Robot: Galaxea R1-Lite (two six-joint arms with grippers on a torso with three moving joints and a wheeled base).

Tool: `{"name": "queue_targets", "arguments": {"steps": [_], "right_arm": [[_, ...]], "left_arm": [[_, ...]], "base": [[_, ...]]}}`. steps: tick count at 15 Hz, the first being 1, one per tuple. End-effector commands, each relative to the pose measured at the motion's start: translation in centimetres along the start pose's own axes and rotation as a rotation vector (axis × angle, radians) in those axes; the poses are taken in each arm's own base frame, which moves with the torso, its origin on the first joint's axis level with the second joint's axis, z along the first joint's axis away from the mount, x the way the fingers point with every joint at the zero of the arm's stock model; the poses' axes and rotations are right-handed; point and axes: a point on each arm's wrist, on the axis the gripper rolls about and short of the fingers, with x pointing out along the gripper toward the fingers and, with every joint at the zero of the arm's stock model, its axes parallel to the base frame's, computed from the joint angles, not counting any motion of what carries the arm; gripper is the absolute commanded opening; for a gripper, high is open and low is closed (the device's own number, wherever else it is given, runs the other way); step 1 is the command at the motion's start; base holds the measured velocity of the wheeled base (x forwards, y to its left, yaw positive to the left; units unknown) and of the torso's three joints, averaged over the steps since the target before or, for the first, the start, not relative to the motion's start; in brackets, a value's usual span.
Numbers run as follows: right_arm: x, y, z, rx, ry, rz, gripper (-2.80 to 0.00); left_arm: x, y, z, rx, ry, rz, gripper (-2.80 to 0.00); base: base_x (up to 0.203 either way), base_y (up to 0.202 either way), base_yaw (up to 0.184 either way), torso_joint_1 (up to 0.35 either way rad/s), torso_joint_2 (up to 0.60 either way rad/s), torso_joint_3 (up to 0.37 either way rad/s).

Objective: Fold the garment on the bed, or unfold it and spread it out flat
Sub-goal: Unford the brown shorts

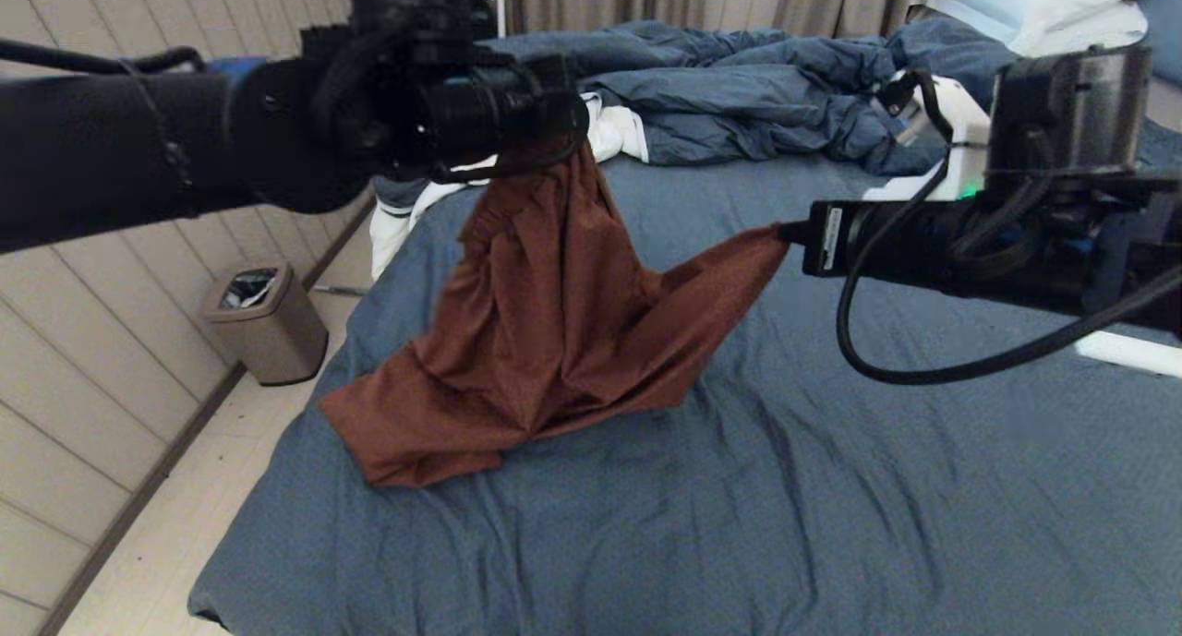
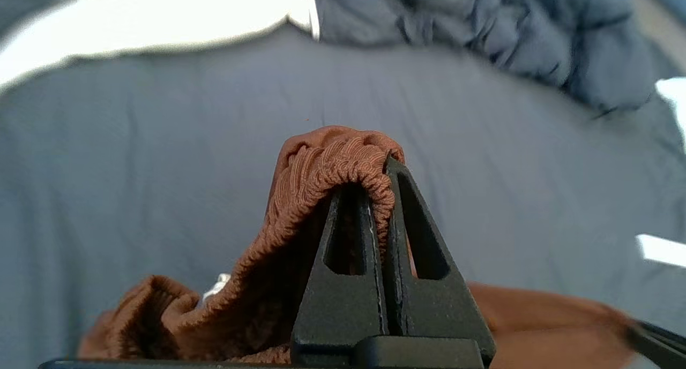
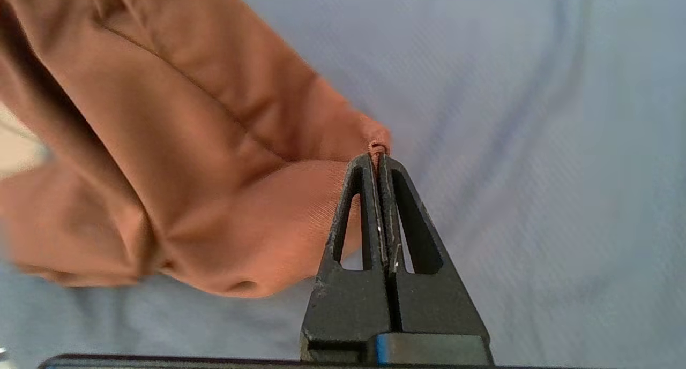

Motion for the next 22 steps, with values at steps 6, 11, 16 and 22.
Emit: {"name": "queue_targets", "arguments": {"steps": [6,11,16,22], "right_arm": [[-7.1,-2.7,-2.4,0.027,-0.087,-0.077,-2.8],[-14.8,-2.0,-3.2,0.023,-0.082,-0.05,-2.8],[-18.8,-1.3,-3.5,0.033,-0.066,0.014,-2.8],[-18.0,-1.3,-3.5,0.07,0.003,0.002,-2.8]], "left_arm": [[3.3,3.6,-2.1,0.003,-0.009,0.088,-2.8],[2.8,4.5,-0.6,-0.002,-0.056,0.098,-2.8],[1.7,4.6,0.9,-0.008,-0.09,0.091,-2.8],[2.1,4.6,0.6,-0.007,-0.083,0.092,-2.8]], "base": [[0.0,0.0,0.0,0.0,0.0,0.0],[0.0,0.0,0.0,0.0,0.0,0.0],[0.0,0.0,0.0,0.0,0.0,0.0],[0.0,0.0,0.0,0.0,0.0,0.0]]}}
